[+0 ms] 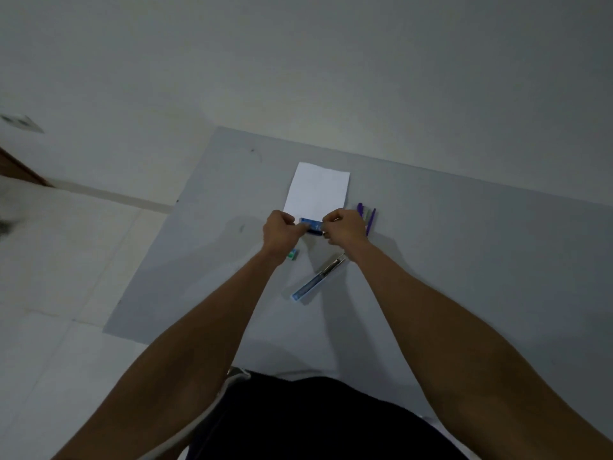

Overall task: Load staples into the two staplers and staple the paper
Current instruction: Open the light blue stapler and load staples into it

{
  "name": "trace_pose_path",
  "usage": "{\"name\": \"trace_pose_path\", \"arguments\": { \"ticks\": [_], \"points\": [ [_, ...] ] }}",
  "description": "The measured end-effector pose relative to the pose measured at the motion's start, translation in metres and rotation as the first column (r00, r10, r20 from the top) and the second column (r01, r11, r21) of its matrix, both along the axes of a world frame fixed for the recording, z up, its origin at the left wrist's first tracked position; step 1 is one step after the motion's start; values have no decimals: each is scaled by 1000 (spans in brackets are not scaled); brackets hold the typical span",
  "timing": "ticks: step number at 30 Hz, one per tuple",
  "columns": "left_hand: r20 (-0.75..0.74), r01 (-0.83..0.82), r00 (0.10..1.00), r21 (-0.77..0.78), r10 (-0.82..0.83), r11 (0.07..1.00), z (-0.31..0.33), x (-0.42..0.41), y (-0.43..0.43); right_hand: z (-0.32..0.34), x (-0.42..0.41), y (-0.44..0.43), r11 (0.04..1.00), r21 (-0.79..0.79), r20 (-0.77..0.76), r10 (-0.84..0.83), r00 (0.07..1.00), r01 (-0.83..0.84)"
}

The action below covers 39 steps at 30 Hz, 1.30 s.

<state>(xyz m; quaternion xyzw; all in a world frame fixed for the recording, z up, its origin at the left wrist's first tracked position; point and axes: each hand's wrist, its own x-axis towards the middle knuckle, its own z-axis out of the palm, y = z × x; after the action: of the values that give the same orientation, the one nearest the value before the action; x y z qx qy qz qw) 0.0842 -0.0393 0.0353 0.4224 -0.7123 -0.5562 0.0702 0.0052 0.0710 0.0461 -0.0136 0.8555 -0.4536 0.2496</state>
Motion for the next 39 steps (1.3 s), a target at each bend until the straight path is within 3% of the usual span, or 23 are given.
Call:
{"name": "trace_pose_path", "arguments": {
  "ticks": [7, 16, 24, 28, 31, 34, 36, 39],
  "points": [
    [-85, 105, 991, 46, -101, 993, 13, -33, 14, 26, -22, 33, 977, -150, 96, -138, 986, 151],
    [-124, 59, 992, 266, -26, 962, 7, -51, 20, 19, -27, 52, 909, -309, 279, -193, 941, 278],
    [-100, 57, 995, 285, -29, 957, 4, -56, 21, 12, -25, 58, 894, -332, 248, -223, 943, 299],
    [-94, 133, 989, 187, -117, 973, 2, -51, 22, 10, -26, 59, 897, -327, 219, -234, 947, 297],
    [-97, 305, 948, -6, -305, 952, 9, -44, 26, 10, -25, 60, 904, -333, 198, -212, 957, 269],
    [9, 543, 825, -292, -566, 787, 13, -44, 26, 12, -23, 61, 902, -361, 200, -176, 964, 239],
    [118, 629, 756, -402, -644, 665, 15, -46, 27, 14, -21, 61, 899, -372, 208, -160, 965, 230],
    [139, 625, 755, -447, -641, 640, 18, -47, 26, 13, -22, 61, 894, -375, 211, -176, 962, 246]
  ]
}}
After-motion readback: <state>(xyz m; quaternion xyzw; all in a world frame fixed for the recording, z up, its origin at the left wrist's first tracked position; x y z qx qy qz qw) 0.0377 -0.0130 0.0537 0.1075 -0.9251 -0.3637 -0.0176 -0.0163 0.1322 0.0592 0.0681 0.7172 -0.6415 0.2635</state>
